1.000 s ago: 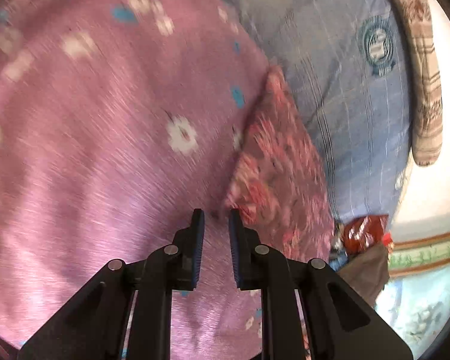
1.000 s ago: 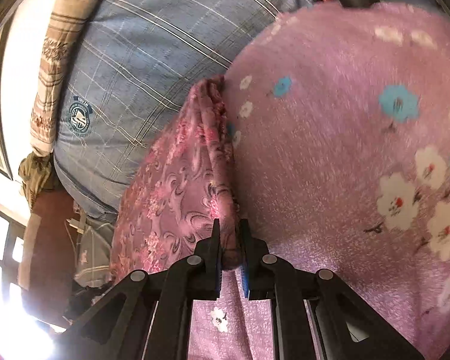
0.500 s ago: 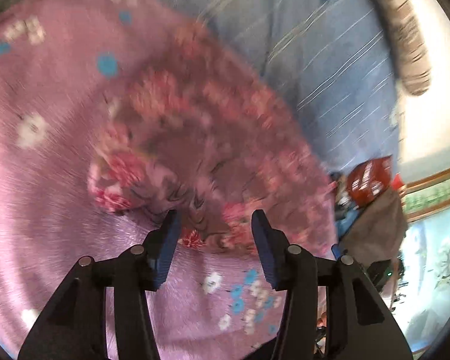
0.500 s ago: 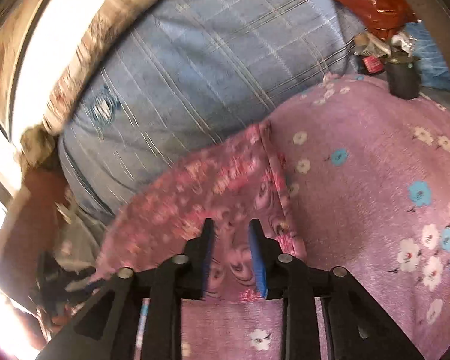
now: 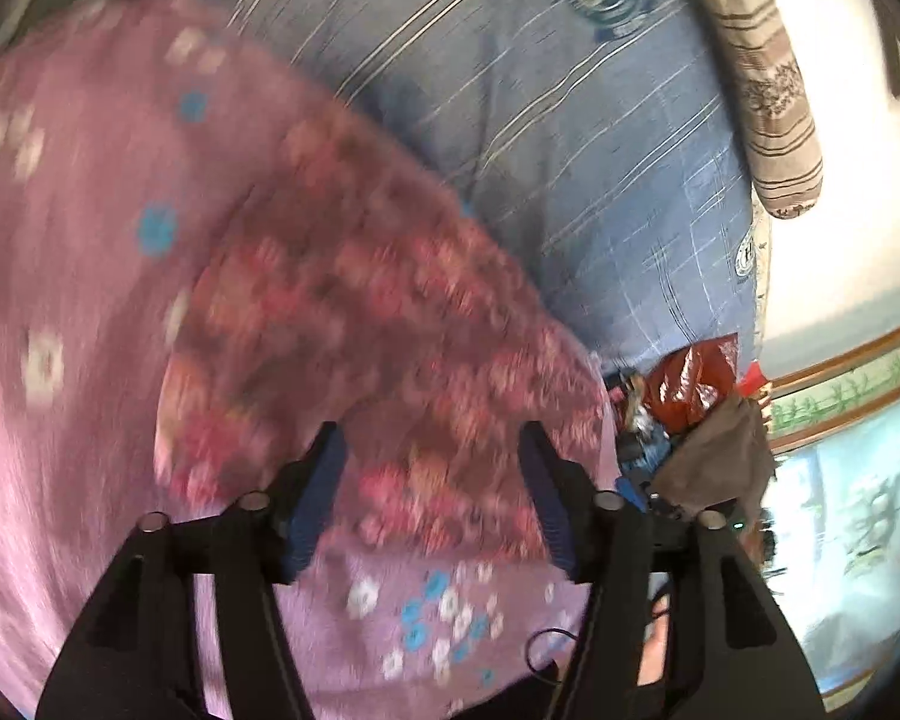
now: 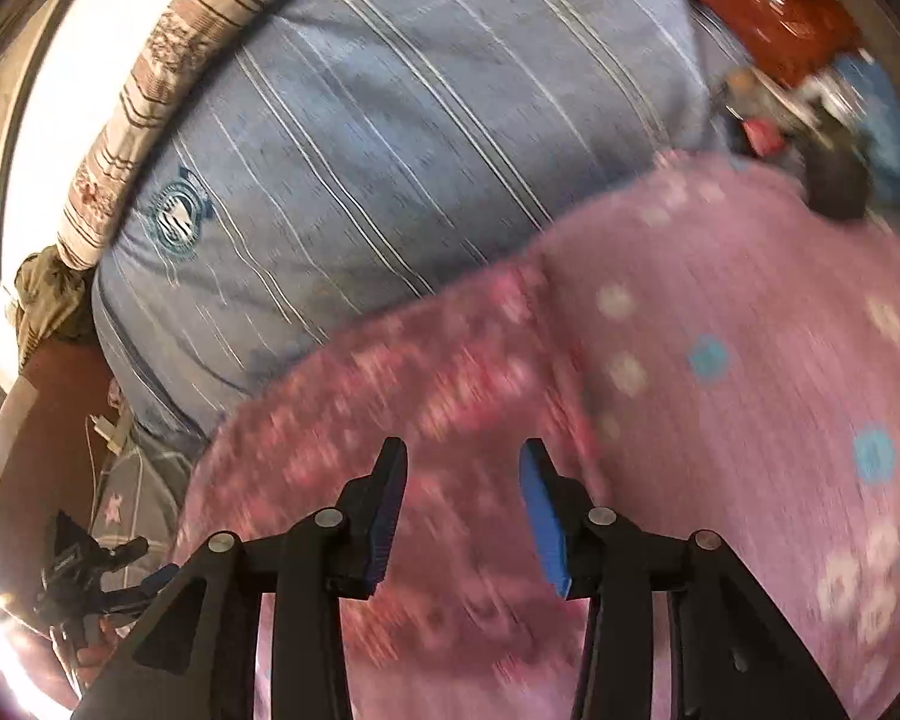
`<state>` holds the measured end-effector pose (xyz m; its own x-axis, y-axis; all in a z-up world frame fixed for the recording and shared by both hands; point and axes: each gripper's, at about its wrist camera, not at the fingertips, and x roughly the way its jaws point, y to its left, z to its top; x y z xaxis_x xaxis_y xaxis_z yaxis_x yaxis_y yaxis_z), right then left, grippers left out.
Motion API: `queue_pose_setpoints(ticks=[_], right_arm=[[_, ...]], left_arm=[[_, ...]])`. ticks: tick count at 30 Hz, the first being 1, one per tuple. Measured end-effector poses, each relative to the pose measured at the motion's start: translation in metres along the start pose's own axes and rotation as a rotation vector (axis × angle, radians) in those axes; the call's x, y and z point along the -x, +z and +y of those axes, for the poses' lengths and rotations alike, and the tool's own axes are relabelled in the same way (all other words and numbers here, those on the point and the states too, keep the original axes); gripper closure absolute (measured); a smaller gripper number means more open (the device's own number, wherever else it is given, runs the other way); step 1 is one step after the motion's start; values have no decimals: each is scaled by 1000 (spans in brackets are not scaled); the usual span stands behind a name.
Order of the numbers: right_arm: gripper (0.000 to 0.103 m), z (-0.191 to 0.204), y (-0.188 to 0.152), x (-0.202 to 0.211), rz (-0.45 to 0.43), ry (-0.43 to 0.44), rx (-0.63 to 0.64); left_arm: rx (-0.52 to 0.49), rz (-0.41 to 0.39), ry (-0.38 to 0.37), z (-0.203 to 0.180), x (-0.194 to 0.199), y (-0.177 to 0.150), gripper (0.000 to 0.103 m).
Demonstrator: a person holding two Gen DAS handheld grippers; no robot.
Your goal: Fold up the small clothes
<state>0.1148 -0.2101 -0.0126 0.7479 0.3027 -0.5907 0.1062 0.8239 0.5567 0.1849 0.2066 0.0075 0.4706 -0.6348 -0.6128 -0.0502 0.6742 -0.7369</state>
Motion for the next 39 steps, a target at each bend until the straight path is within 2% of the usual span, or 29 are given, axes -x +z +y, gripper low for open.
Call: queue_pose_setpoints(ticks=[2, 5, 6, 8, 10, 11, 14, 17, 19, 22, 25, 26, 28, 30, 32, 35, 36, 37, 38, 39], right_arm=[[56, 9, 16, -13, -24, 17, 16], [48, 4, 23, -34, -52, -35, 8], [46, -3, 23, -44, -37, -52, -6], [45, -22, 18, -75, 58, -103, -49], [44, -24, 12, -73, -19, -67, -3], [44, -22, 10, -75, -6, -78, 34], [44, -4, 7, -77, 14, -151, 179], [43, 10, 10, -70, 28, -206, 210], [43, 14, 9, -52, -36, -110, 180], [33, 24, 6, -48, -46, -79, 206], [28, 24, -3, -74, 47, -129, 245], [26, 22, -9, -85, 73, -154, 268], [16, 30, -24, -85, 11, -169, 380], [14, 39, -26, -87, 19, -206, 420], [11, 43, -29, -91, 28, -232, 453], [10, 43, -29, -92, 27, -236, 462], [10, 44, -30, -91, 25, -232, 460], [10, 42, -30, -90, 23, -225, 456], [9, 41, -30, -90, 20, -216, 451], [9, 40, -29, -89, 16, -206, 444]], left_arm=[[-8, -10, 36, -4, -10, 14, 39], [25, 25, 91, 7, -44, 23, 39], [40, 42, 112, 13, -55, 23, 39], [76, 74, 127, 34, -80, 22, 40], [51, 21, 100, 33, -76, 20, 35], [54, 29, 90, 34, -77, 21, 32], [97, 56, 60, 39, -72, 25, 32], [190, 31, -32, 48, -44, 27, 32], [192, -27, -46, 51, -18, 27, 32], [210, -89, -33, 60, 13, 26, 30], [271, -89, 26, 82, 19, 25, 26], [286, -76, 33, 90, 17, 25, 26], [346, -20, 56, 105, 1, 25, 26], [371, 33, 50, 111, -15, 23, 25], [321, 30, 68, 102, -20, 24, 13], [242, 54, 117, 83, -30, 23, 13], [221, 57, 121, 79, -32, 23, 17], [202, 69, 97, 76, -33, 24, 27], [195, 92, 70, 73, -36, 25, 60], [197, 122, 58, 72, -40, 26, 83]])
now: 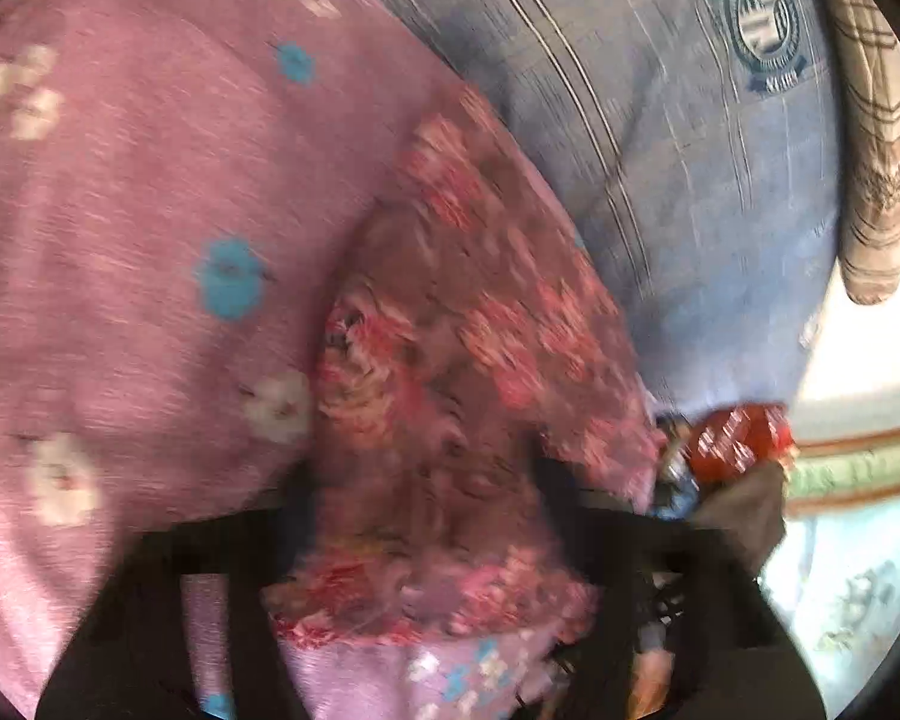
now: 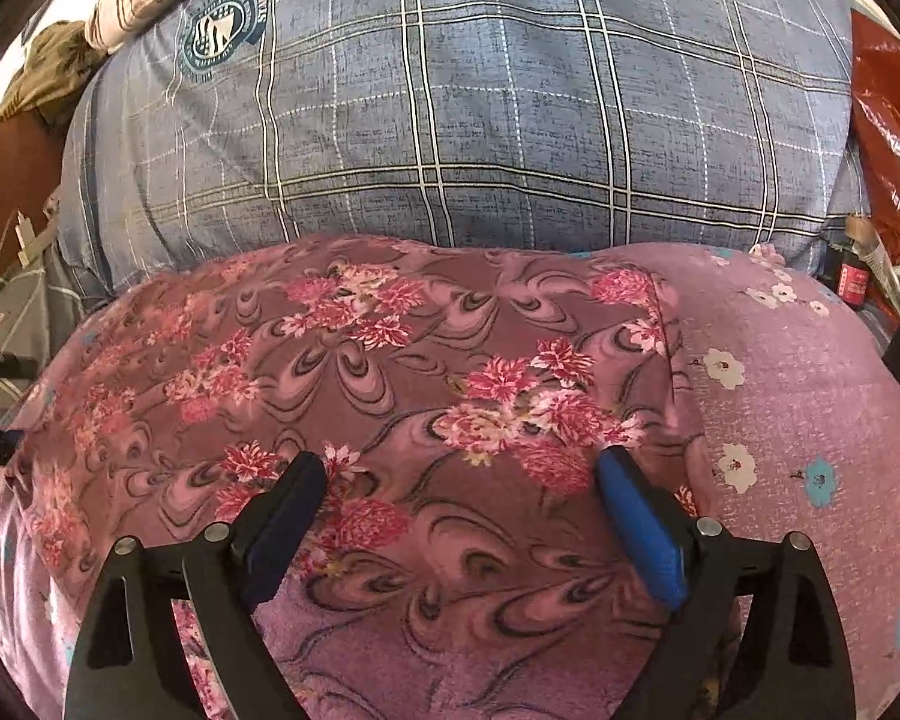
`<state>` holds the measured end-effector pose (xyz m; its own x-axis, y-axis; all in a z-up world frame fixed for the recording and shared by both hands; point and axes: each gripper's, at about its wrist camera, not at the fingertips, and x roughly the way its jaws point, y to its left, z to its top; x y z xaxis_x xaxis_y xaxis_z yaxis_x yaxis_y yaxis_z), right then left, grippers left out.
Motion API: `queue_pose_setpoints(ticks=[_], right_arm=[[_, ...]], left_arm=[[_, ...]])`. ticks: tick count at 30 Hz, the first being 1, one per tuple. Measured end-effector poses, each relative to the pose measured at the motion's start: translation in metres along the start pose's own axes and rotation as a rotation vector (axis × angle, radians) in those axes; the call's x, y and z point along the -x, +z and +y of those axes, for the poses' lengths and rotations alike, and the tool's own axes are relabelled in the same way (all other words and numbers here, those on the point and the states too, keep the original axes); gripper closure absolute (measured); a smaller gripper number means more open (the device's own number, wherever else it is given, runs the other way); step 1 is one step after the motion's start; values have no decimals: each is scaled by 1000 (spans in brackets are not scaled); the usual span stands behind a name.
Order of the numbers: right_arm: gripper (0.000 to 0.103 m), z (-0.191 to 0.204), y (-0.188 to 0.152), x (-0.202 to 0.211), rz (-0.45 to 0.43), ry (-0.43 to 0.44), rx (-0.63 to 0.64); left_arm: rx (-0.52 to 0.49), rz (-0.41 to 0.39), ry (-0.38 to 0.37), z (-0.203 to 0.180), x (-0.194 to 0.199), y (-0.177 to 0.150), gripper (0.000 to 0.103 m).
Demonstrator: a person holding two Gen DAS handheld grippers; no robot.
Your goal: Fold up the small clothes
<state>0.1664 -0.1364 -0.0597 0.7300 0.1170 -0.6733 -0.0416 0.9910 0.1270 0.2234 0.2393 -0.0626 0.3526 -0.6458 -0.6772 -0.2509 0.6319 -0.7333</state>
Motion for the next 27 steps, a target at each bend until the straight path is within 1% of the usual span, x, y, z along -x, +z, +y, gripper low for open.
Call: queue_pose_setpoints(ticks=[1, 3, 5, 10, 12, 14, 16, 17, 20, 21, 23, 24, 25, 26, 27], right_arm=[[9, -1, -1, -1, -3, 5, -4], [9, -2, -1, 0, -7, 13, -11], [9, -3, -2, 1, -11, 21, -15], [9, -8, -2, 4, -26, 54, -39], [9, -11, -2, 5, -33, 72, -53], [9, -16, -3, 6, -43, 100, -76], [9, -18, -3, 7, -48, 117, -90], [9, -19, -3, 7, -50, 125, -96], [9, -19, -3, 7, -52, 128, -99], [9, -19, -3, 7, -52, 127, -98], [9, -19, -3, 7, -53, 127, -99], [9, -19, -3, 7, -54, 128, -102], [9, -19, -3, 7, -55, 130, -103], [9, -20, -3, 7, -56, 132, -105], [9, -20, -3, 7, -56, 133, -106]], left_arm=[[-14, 12, 22, -4, -4, 0, 88], [-90, -3, 97, -17, -8, -4, 90], [-120, -23, 112, -27, -8, -9, 92], [-129, -55, 100, -49, 5, -21, 96], [-149, -65, 85, -67, 8, -25, 98], [-175, -73, 56, -92, 6, -31, 98], [-216, -64, 6, -116, 4, -39, 98], [-234, -60, -4, -127, 1, -43, 98], [-312, -11, 1, -161, -28, -60, 98], [-331, 26, 21, -168, -48, -69, 97], [-347, 78, 65, -168, -75, -79, 97], [-328, 118, 101, -160, -97, -85, 97], [-296, 155, 117, -151, -112, -87, 97], [-269, 176, 119, -145, -121, -89, 98], [-224, 175, 97, -134, -128, -90, 98]])
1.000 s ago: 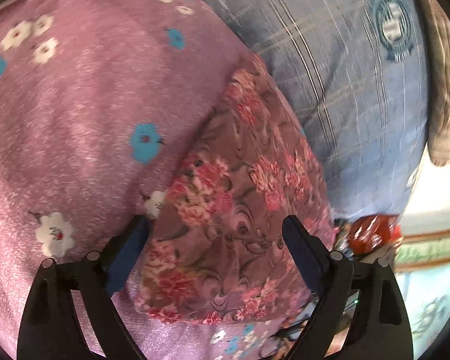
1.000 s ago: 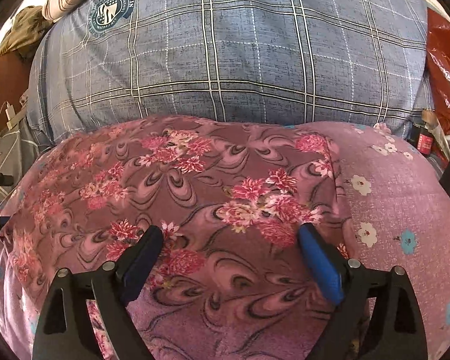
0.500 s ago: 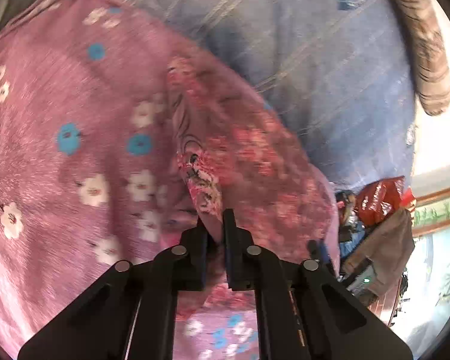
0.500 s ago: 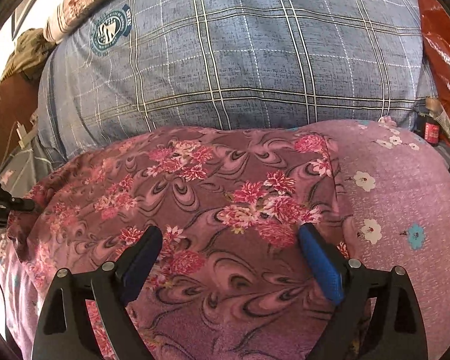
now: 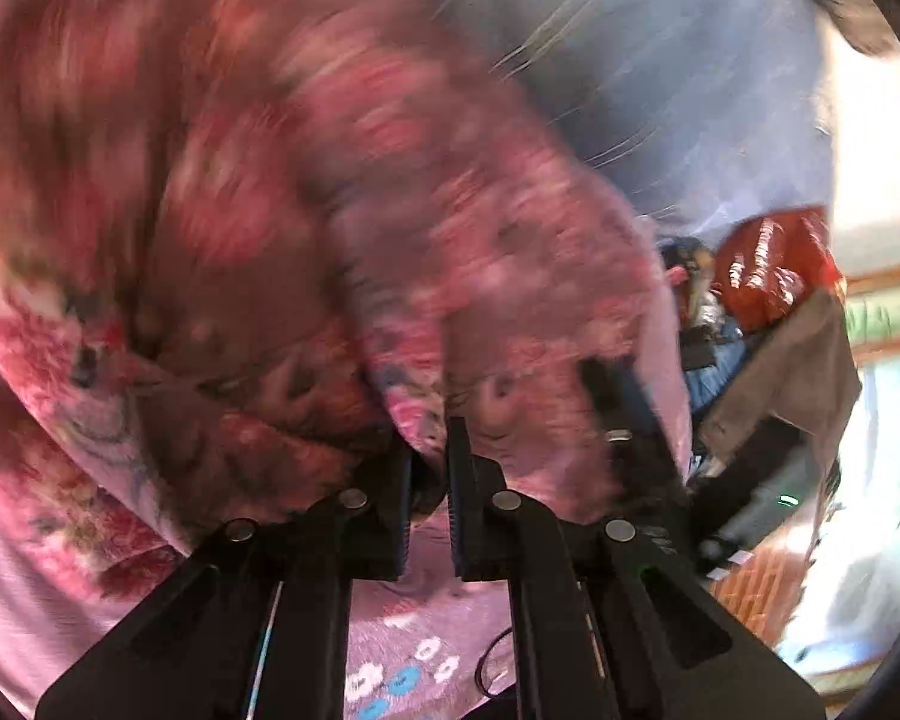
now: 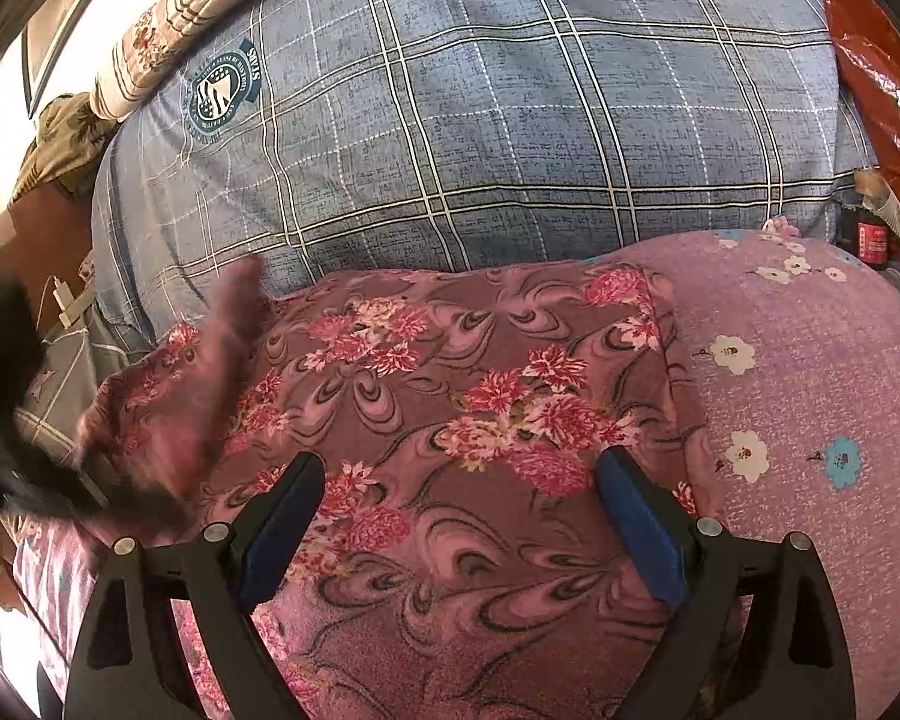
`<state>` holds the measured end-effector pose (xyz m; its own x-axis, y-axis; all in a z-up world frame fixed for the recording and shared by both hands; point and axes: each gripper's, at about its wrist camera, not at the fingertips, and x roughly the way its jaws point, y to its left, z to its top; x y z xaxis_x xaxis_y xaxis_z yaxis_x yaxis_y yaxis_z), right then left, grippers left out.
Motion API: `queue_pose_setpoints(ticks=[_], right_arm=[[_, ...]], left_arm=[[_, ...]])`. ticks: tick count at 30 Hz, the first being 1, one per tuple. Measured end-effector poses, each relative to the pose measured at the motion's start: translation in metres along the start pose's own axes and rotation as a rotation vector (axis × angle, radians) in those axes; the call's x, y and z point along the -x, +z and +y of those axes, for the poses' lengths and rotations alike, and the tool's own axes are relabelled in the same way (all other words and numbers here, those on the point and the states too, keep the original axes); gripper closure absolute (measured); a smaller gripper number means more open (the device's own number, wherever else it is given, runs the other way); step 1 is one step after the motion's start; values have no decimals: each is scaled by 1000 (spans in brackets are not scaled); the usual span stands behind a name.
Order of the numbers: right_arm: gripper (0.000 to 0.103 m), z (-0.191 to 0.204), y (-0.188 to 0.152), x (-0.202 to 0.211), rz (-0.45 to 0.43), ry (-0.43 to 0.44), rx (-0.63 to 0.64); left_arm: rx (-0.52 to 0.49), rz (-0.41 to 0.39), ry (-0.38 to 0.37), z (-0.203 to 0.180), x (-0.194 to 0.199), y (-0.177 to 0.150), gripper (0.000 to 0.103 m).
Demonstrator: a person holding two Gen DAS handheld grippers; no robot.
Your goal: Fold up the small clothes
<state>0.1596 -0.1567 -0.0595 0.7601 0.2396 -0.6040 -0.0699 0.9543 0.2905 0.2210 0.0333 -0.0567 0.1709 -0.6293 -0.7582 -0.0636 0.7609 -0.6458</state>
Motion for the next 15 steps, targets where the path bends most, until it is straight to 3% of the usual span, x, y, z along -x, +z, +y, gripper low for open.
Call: queue_pose_setpoints(ticks=[4, 9, 12, 15], right_arm=[[9, 0, 0, 0, -2, 1, -3], [9, -1, -1, 0, -2, 1, -2], [9, -1, 0, 0, -2, 0, -3], [9, -1, 0, 0, -2, 0, -3]], left_arm=[[30, -15, -83, 5, 11, -2, 95], [8, -26, -124, 2, 23, -8, 59], [-29, -37, -122, -5, 29, -12, 48], [-48, -47, -132, -7, 38, -15, 47]])
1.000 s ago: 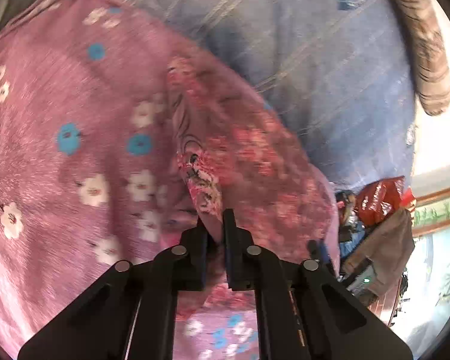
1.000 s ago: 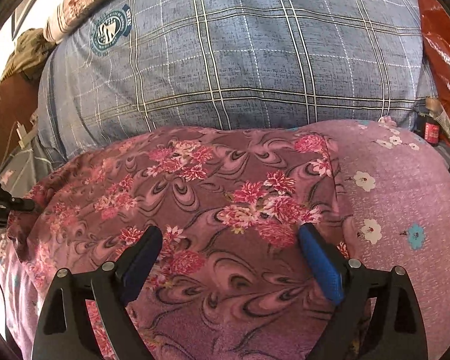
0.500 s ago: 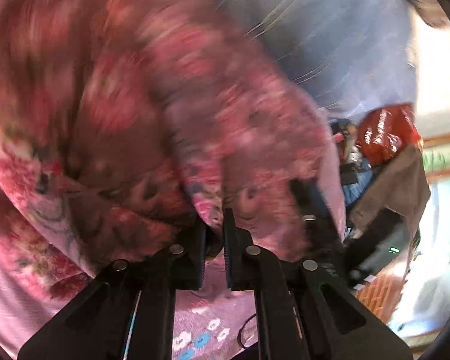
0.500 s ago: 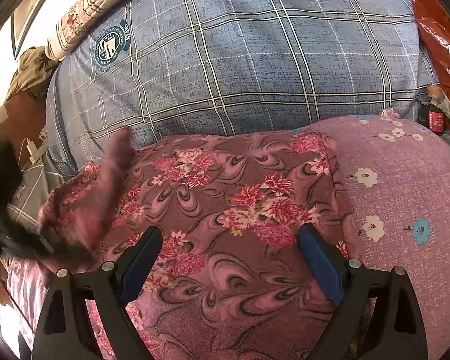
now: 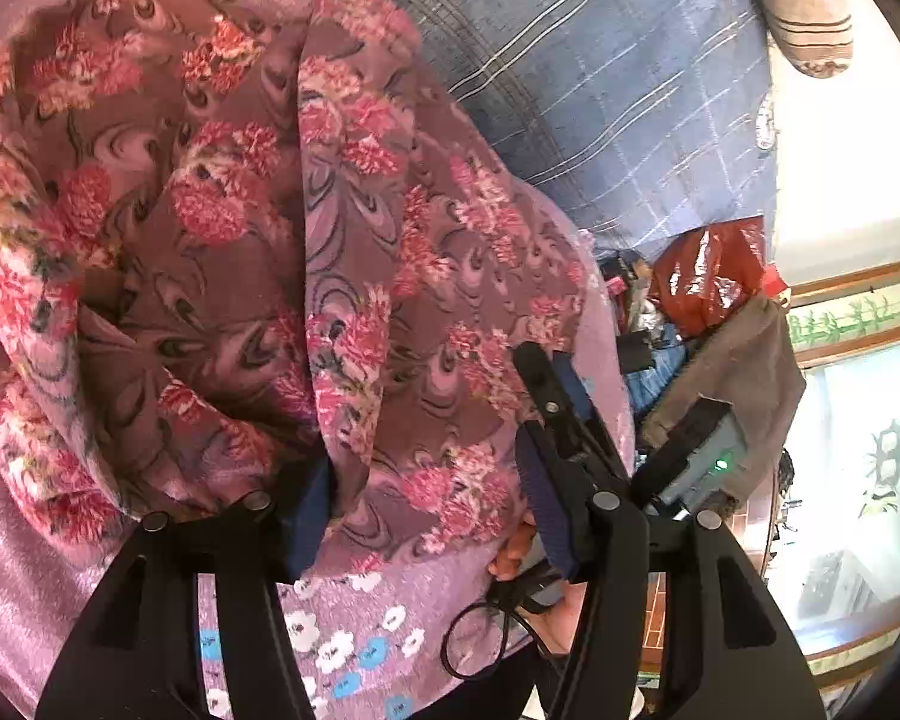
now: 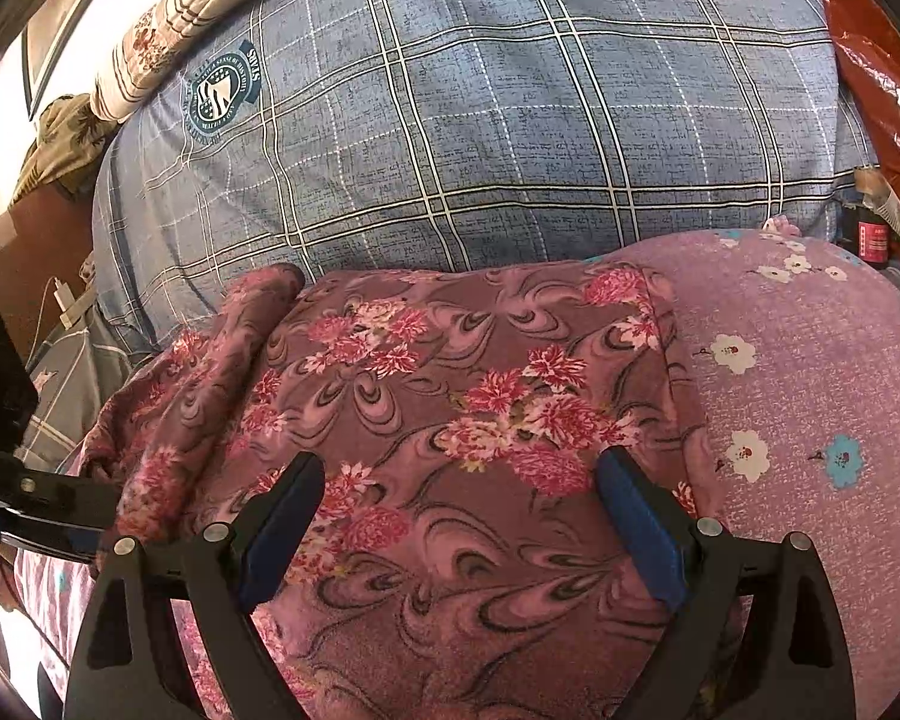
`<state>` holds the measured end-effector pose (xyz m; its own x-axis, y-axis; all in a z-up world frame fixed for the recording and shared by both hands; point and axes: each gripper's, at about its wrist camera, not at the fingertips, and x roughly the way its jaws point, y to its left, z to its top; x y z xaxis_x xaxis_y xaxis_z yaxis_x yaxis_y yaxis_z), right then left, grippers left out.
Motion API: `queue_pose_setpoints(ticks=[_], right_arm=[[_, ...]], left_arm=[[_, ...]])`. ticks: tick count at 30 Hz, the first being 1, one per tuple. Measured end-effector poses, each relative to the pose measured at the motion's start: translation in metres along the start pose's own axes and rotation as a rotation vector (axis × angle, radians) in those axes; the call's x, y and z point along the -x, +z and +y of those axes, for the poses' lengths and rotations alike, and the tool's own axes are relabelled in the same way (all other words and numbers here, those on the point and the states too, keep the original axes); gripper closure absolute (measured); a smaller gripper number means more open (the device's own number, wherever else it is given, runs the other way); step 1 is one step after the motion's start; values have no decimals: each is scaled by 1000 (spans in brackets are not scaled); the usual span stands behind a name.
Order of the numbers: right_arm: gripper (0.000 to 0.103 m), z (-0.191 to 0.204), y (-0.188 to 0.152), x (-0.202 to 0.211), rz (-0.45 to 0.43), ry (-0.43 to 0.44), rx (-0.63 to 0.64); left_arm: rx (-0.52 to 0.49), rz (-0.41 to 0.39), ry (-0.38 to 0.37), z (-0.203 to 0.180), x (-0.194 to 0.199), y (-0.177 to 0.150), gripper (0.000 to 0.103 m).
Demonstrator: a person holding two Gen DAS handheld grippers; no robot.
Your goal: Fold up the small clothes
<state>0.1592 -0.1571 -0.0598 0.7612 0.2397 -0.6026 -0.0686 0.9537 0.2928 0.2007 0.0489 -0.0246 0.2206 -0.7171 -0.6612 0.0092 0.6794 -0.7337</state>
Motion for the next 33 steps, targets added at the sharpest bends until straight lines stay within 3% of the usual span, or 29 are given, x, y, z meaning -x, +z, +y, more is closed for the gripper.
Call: queue_pose_setpoints(ticks=[3, 7, 14, 21, 28, 33], right_arm=[[9, 0, -1, 1, 0, -1, 0], [9, 0, -1, 1, 0, -2, 0], [9, 1, 0, 0, 2, -4, 2], [9, 2, 1, -1, 7, -15, 13], [6, 0, 2, -1, 10, 15, 1], [6, 0, 1, -1, 8, 15, 3]], left_arm=[[-2, -19, -36, -1, 16, 0, 46], [1, -34, -52, 3, 31, 3, 38], [47, -47, -50, 26, 48, 7, 38], [119, -122, -52, 64, 91, 23, 38], [182, -161, 9, 86, 106, 46, 38], [196, -130, -24, 86, 106, 49, 38]])
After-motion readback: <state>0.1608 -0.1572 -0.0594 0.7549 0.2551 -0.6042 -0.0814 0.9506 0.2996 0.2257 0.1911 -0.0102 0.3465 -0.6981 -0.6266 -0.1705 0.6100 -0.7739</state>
